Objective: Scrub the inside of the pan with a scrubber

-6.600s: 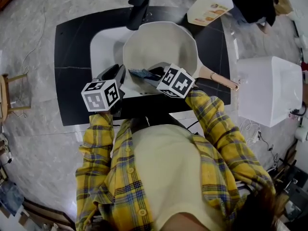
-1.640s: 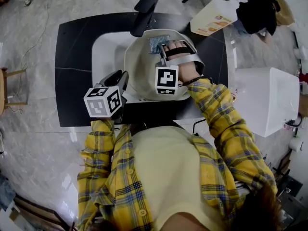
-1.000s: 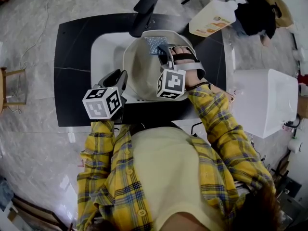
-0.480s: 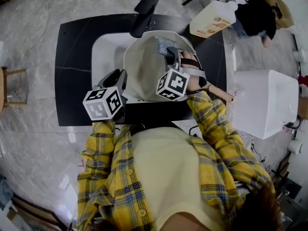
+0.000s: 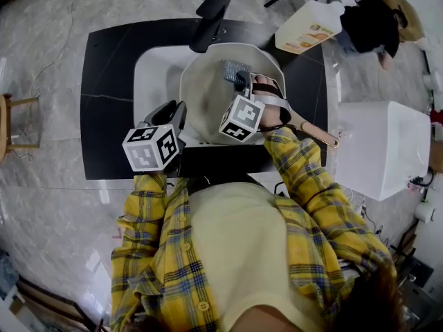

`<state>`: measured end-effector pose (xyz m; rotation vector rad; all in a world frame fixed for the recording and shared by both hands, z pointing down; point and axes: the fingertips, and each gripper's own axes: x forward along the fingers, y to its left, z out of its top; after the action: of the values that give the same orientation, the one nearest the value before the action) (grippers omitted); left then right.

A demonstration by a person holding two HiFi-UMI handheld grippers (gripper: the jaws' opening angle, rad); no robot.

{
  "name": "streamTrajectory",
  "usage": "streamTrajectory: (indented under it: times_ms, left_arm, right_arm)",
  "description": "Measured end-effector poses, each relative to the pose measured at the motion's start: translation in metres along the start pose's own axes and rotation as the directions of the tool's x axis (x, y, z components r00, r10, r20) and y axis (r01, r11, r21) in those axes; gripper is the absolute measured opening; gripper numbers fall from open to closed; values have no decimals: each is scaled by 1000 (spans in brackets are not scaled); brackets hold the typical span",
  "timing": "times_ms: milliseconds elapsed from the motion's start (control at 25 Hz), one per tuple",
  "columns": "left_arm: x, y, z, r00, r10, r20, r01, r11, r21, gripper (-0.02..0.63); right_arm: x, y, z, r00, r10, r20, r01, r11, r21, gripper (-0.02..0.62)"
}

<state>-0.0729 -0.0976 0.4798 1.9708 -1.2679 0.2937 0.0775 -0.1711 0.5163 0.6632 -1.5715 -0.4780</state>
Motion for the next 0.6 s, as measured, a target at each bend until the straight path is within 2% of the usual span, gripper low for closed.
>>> streamTrajectory:
  times_ms: [360,600]
  left_arm:
    - [-2,0,-5,1000,-13,-28,13,1000,6,94]
    - [0,3,-8,999,-3,-40,4,1000,16,94]
  right_arm:
    - [6,23,10,997,75,-5,-76,995,-60,83]
    - [6,37,20,992,121,28,-117,986,-123,83]
